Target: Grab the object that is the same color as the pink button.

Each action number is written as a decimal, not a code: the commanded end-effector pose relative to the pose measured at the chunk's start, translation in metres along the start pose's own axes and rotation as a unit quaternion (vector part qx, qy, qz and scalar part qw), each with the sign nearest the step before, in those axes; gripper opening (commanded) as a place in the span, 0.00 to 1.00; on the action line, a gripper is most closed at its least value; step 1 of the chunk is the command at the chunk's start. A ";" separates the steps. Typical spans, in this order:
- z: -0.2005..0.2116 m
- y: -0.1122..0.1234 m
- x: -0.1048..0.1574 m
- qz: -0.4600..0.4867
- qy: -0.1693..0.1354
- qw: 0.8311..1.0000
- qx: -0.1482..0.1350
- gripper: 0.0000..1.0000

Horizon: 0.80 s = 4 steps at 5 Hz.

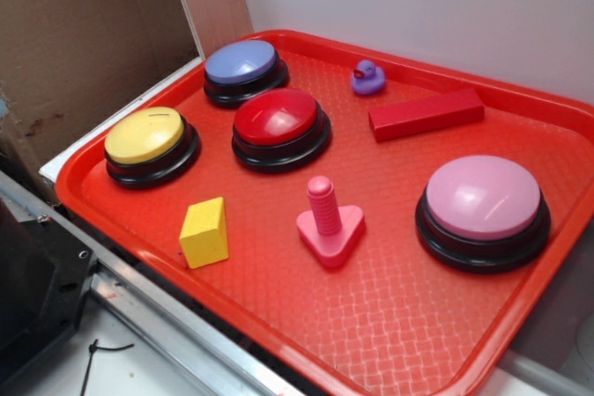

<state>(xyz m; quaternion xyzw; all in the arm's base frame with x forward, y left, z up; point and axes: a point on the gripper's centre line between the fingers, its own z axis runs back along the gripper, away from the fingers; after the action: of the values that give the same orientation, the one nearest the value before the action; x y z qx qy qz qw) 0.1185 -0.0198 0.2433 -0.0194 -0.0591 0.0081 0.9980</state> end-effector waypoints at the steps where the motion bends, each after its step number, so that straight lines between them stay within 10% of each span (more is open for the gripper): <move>1: 0.000 0.000 0.000 0.000 0.000 1.000 0.000 1.00; 4: -0.035 -0.020 0.093 -0.071 0.039 0.996 -0.027 1.00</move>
<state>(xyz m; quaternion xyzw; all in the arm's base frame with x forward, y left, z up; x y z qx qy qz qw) 0.2131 -0.0374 0.2098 -0.0390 0.0021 -0.0635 0.9972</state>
